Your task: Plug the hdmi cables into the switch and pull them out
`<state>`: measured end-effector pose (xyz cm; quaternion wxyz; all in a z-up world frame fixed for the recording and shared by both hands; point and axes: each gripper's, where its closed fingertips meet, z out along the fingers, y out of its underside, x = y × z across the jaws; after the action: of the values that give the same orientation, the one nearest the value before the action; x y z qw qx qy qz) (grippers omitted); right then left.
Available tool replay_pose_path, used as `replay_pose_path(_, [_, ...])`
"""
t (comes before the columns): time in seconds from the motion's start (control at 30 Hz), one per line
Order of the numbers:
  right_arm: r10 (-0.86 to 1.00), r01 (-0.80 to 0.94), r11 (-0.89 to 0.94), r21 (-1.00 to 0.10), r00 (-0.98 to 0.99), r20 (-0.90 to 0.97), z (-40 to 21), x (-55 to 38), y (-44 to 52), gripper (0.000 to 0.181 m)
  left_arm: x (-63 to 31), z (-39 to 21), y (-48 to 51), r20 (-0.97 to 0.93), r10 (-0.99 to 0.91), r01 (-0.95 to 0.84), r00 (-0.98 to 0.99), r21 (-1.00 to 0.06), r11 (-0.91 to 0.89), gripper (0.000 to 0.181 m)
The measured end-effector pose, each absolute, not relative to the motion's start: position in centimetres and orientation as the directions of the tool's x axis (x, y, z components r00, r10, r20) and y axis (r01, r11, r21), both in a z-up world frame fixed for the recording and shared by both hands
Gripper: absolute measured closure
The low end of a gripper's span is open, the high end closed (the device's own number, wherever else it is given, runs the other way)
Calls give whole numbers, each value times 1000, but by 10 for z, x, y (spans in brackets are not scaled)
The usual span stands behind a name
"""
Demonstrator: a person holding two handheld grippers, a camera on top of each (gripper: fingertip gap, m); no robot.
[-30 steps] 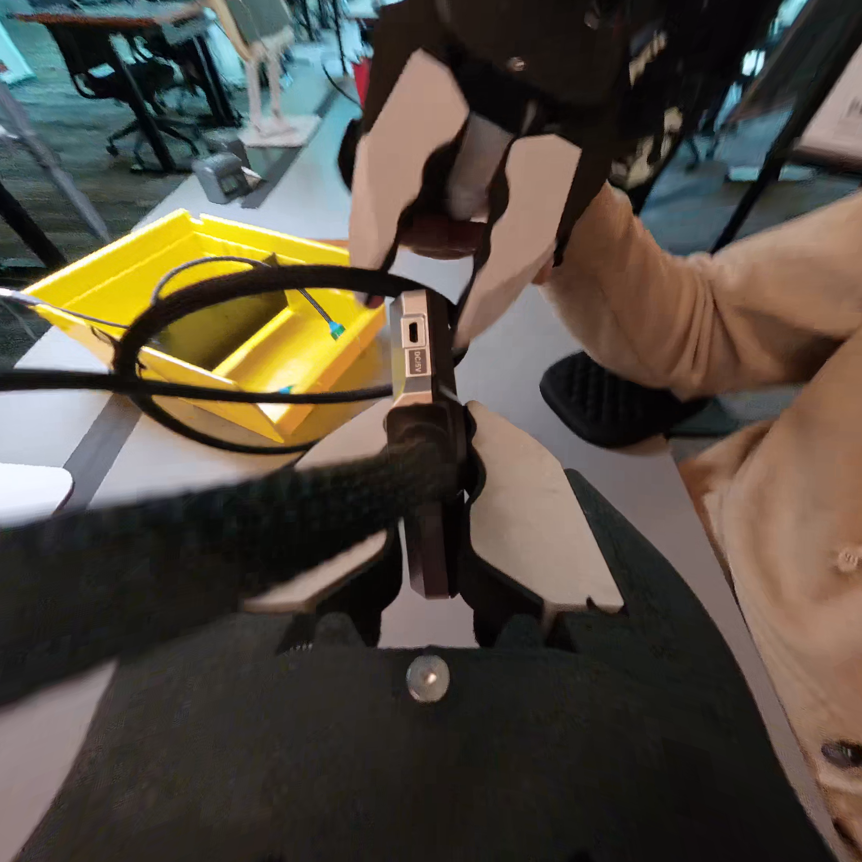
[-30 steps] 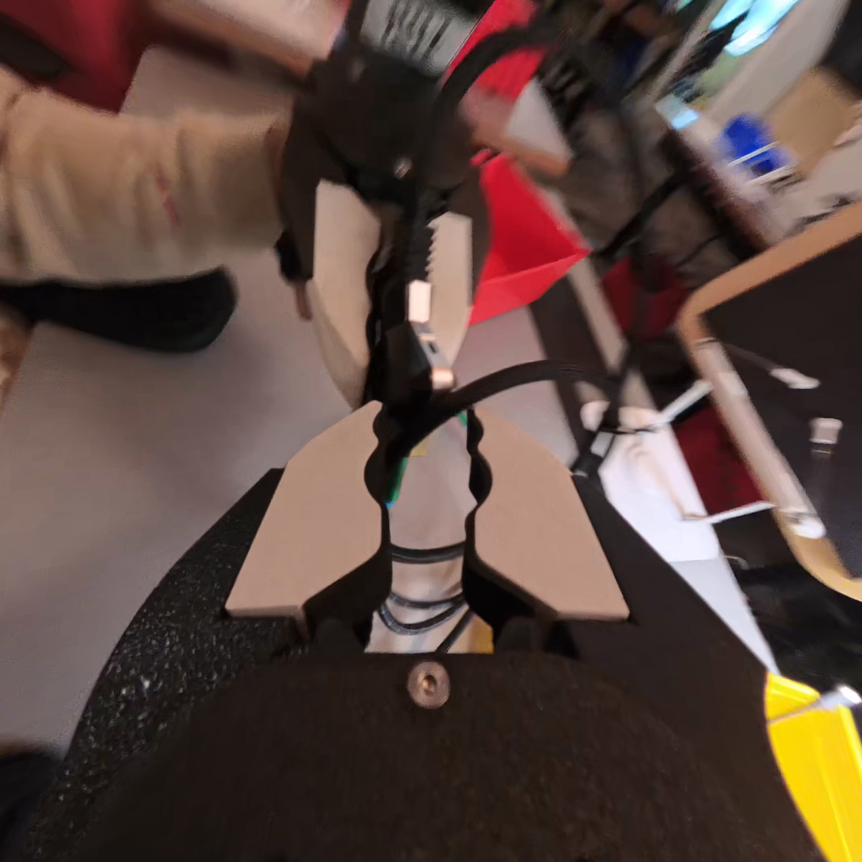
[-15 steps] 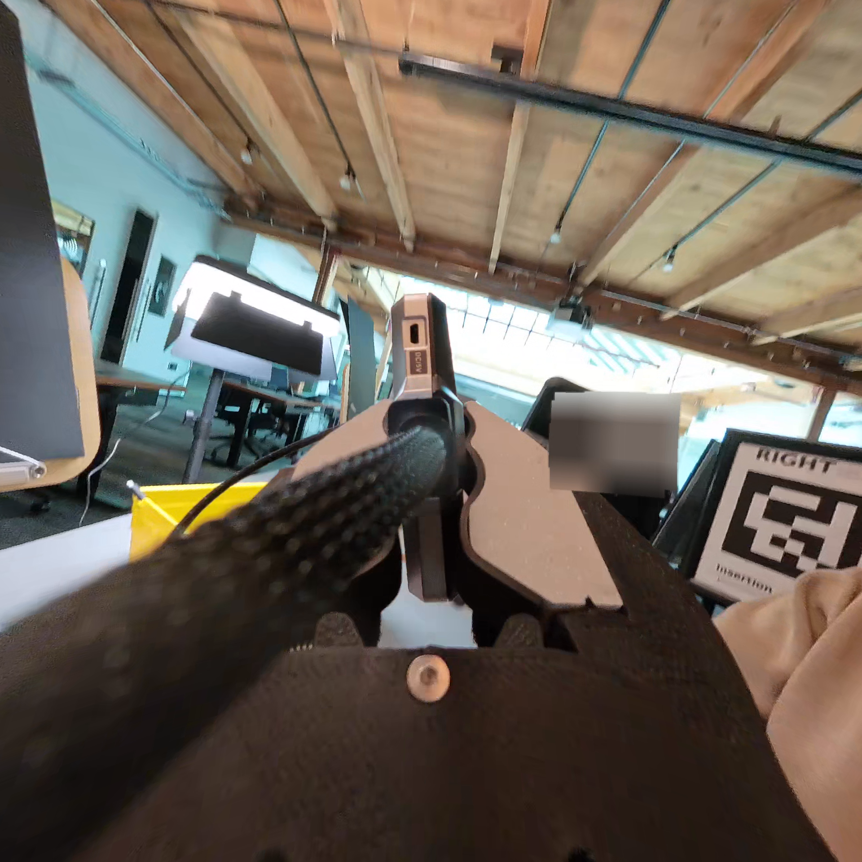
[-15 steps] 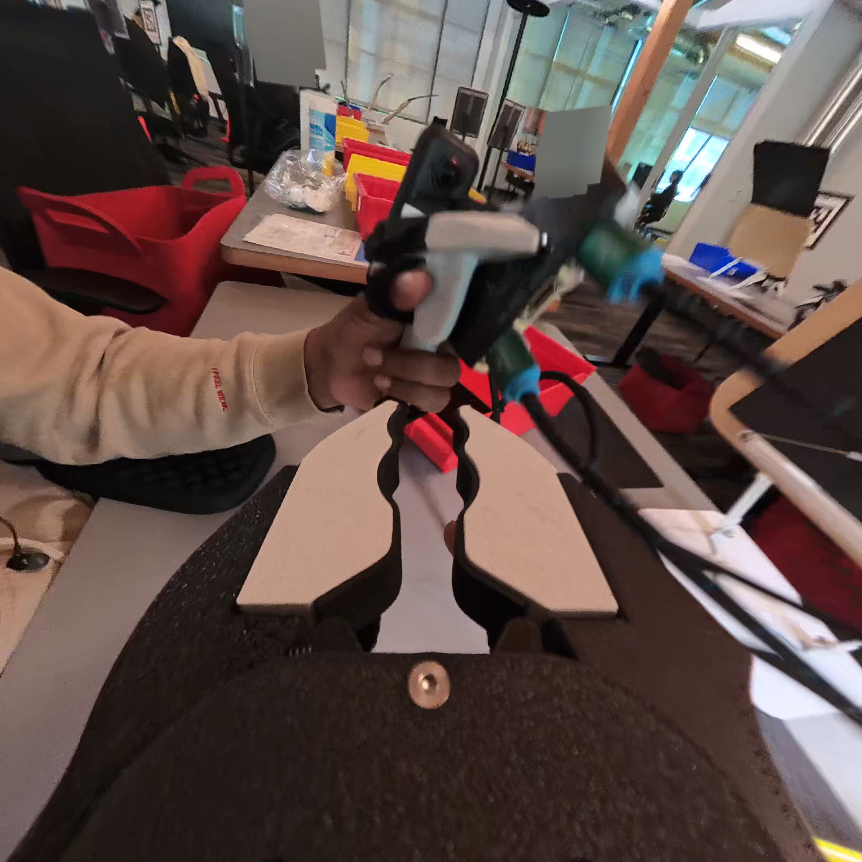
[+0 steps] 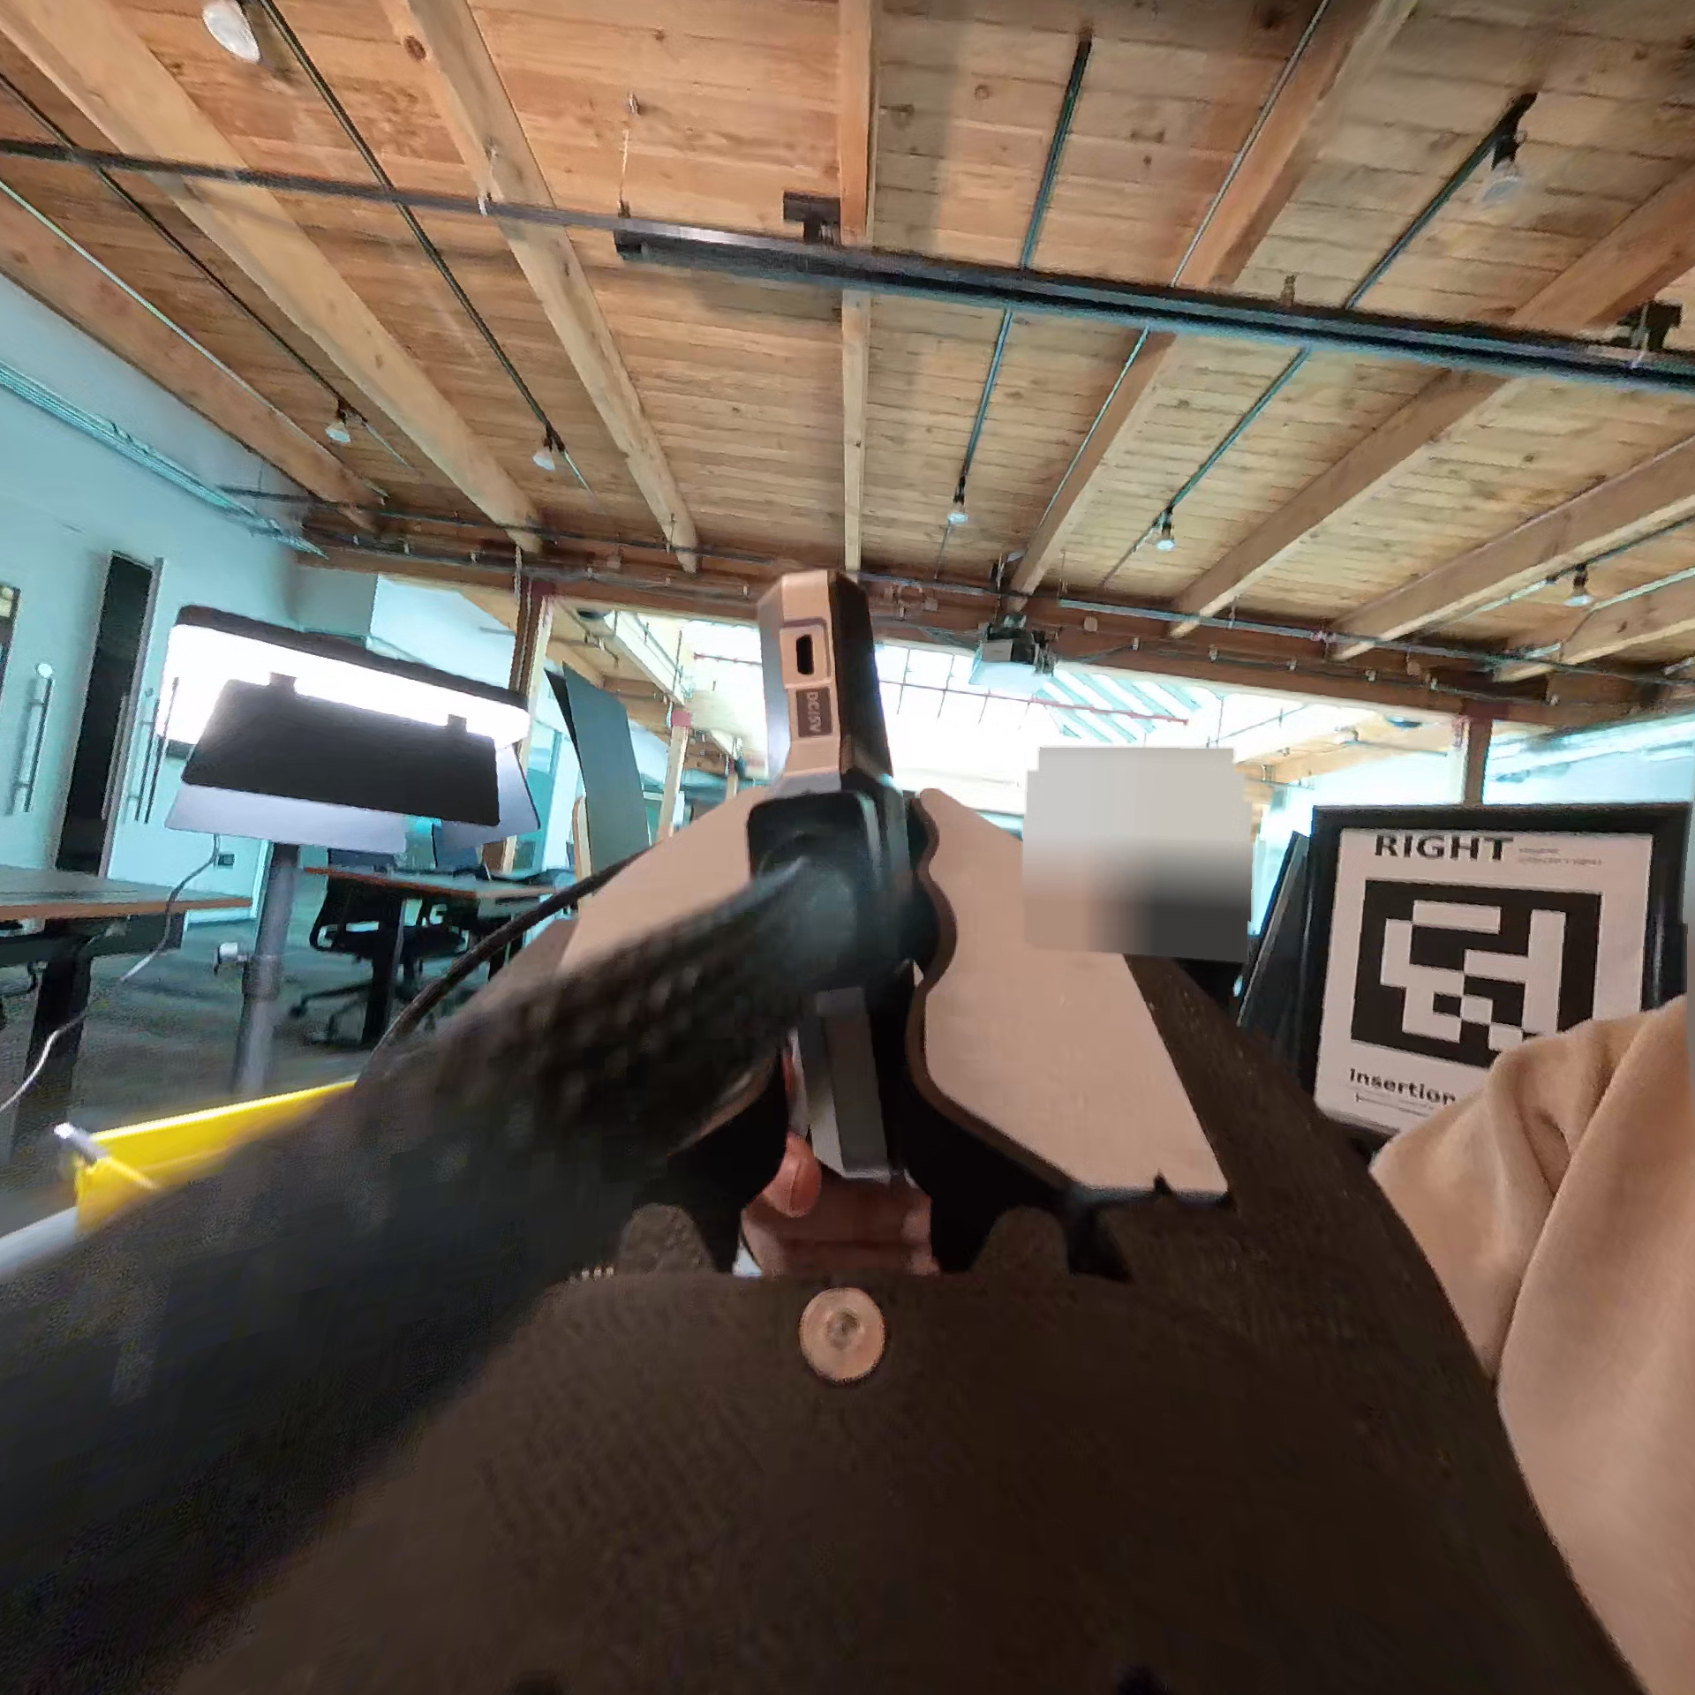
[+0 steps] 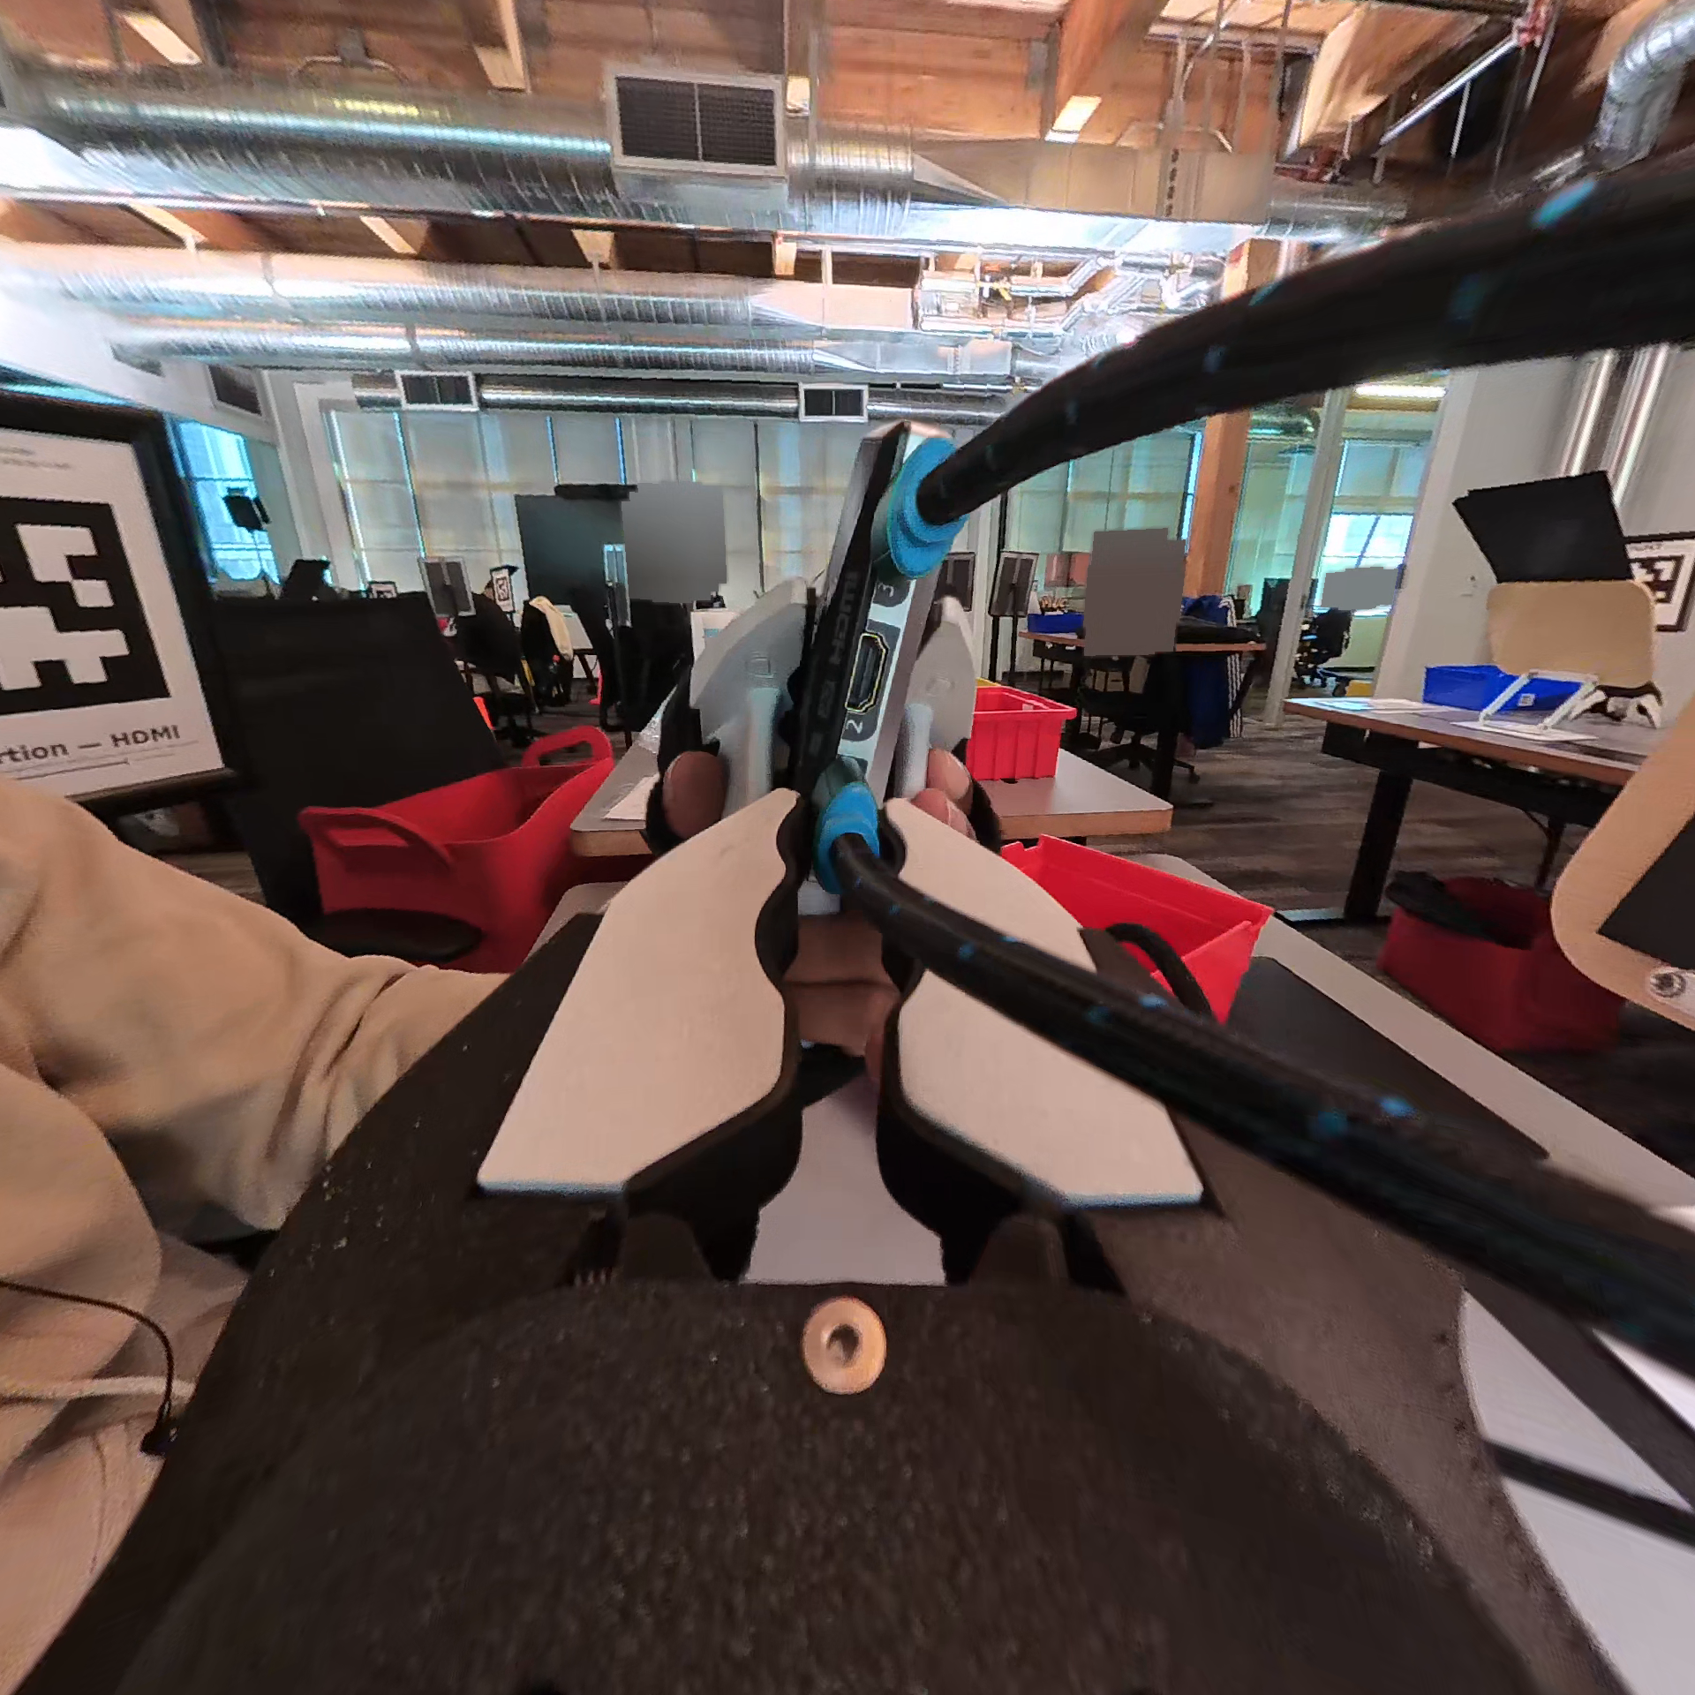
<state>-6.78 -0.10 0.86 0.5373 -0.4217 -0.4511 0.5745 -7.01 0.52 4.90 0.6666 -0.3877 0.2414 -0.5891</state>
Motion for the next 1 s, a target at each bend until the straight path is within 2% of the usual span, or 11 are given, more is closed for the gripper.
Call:
replay_pose_path(0.03, [997, -233, -12, -972, -77, 6, 9, -67, -2, 169, -68, 47, 6, 139, -972, 570, 188, -821, -7, 21])
replay_pose_path(0.07, [997, -231, -4, -973, -77, 14, 8, -66, -2, 169, -67, 44, 7, 150, -972, 535, 183, -845, -30, 155])
replay_pose_path(0.27, [994, -181, 50, -982, -90, 67, 4, -58, 1, 169, -53, 15, 6, 102, -976, 234, 192, -971, -56, 152])
replay_pose_path(0.4, [988, -109, 89, -990, -118, 101, -5, -52, 1, 169, -47, 2, 4, 43, -978, 126, 204, -992, -18, 154])
replay_pose_path(0.7, [990, -131, 23, -991, -138, 41, -4, -46, 6, 169, -42, 2, 6, -55, -966, 132, 251, -987, 90, 158])
replay_pose_path(0.87, [986, -133, 66, -989, -144, 85, -1, -45, 1, 170, -41, 4, 1, -54, -974, 139, 221, -986, 86, 158])
replay_pose_path(1.0, [975, -92, 97, -991, -192, 113, -8, -42, -3, 170, -38, -1, -2, -102, -969, 56, 226, -991, 117, 158])
